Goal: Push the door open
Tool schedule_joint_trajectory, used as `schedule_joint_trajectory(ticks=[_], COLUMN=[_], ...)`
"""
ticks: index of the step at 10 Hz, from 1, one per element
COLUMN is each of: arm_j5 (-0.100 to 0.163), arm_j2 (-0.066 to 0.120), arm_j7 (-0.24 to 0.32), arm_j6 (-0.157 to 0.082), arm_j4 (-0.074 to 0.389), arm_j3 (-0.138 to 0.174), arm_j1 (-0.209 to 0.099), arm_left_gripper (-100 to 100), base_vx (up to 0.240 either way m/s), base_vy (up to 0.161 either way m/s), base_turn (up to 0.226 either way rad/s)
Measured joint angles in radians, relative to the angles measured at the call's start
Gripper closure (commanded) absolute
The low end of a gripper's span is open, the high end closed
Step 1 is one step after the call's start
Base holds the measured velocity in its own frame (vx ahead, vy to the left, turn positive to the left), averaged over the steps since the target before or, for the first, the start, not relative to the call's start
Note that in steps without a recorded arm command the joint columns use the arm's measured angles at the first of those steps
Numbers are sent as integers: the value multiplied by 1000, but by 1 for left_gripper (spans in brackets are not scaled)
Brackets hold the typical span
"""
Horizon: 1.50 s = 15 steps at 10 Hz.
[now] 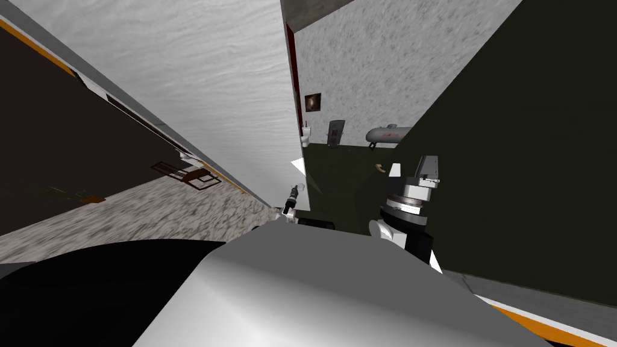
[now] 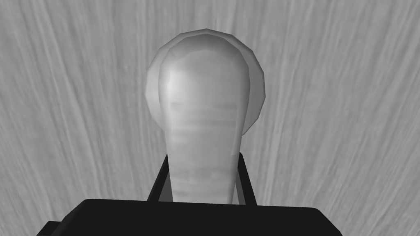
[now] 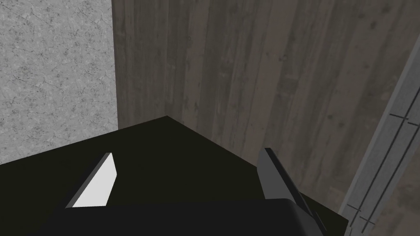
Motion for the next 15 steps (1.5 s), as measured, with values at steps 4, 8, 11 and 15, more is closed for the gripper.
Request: schedule_joint_trajectory(ticks=[4,8,11,15], arm_j5=[25,38,55,77], arm_j2=[9,11,10,14], arm_j7=[-16,-25,-42,-56], arm_j6=[-42,-23,-8,-27], arm_j4=[74,58,20,43], arm_j3=[47,72,107,151], arm_j1=[-35,-27,-4,-14], arm_left_gripper=[100,100,100,100], base_vx=[130,124,188,161], base_vy=[-70,-78,-94,-89], base_turn=[45,56,70,62])
